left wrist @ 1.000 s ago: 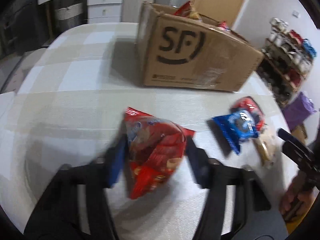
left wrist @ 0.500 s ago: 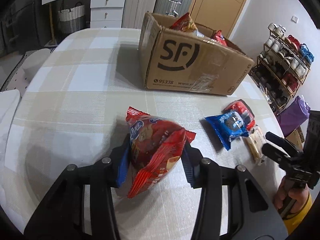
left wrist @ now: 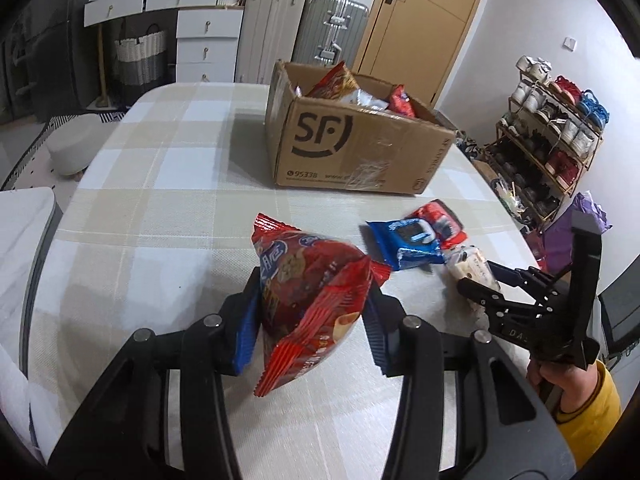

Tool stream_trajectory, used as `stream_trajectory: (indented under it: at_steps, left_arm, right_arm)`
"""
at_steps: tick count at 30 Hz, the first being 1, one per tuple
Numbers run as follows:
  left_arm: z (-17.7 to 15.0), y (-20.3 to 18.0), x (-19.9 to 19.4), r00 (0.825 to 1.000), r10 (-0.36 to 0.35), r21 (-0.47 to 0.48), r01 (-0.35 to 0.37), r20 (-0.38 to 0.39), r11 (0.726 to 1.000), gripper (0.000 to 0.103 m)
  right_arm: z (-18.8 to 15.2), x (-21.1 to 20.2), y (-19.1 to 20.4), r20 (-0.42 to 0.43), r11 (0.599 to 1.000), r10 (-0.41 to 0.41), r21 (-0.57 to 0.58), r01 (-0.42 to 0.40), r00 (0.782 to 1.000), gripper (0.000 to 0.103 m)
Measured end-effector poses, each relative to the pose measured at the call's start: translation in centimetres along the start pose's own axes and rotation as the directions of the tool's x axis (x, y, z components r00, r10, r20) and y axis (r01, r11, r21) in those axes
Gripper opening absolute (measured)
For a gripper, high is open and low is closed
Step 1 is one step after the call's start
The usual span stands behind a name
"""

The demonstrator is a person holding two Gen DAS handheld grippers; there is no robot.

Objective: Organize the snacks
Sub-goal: 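Grasp the cream cracker pack with the right gripper while the left lifts the red bag toward the box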

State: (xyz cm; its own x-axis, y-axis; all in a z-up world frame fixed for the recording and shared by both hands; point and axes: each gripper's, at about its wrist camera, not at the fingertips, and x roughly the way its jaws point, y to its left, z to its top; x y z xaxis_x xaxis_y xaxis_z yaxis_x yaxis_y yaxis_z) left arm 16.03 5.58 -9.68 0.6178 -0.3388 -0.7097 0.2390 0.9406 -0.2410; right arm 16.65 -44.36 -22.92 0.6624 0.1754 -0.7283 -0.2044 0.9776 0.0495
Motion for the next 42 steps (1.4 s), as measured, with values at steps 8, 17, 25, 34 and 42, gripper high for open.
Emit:
stream_trajectory:
  at_steps: [8, 17, 25, 34, 42]
  left_arm:
    - [-1.2, -2.4, -4.4, 0.998, -0.024, 0.033, 0.022, 0.059, 0.999, 0.042]
    - [-2.4, -5.1, -8.9, 0.993, -0.04, 0.077, 0.032, 0.111, 0.997, 0.042]
    - [-3.4, -7.7, -12.2, 0.989, -0.04, 0.125, 0.022, 0.142, 0.992, 0.042]
    - [-3.6, -9.4, -13.6, 0.989, -0.047, 0.152, 0.025, 0.14, 0.988, 0.042]
    - [-1.4, -8.8, -13.5, 0.989, -0.037, 0.138, 0.016, 0.146, 0.99, 0.042]
  right_arm:
    - [0.5, -6.3, 0.5, 0.144, 0.988, 0.14, 0.046, -0.147, 0.98, 0.059]
    - [0.8, -12.1, 1.7, 0.261, 0.934, 0.318, 0.078, -0.348, 0.911, 0.059]
    - [0.4, -14.9, 2.7, 0.294, 0.922, 0.349, 0.063, -0.383, 0.89, 0.059]
    - [0.4, -16.1, 2.5, 0.32, 0.918, 0.356, 0.055, -0.393, 0.878, 0.059]
    - [2.0, -17.5, 2.3, 0.346, 0.92, 0.36, 0.021, -0.391, 0.866, 0.059]
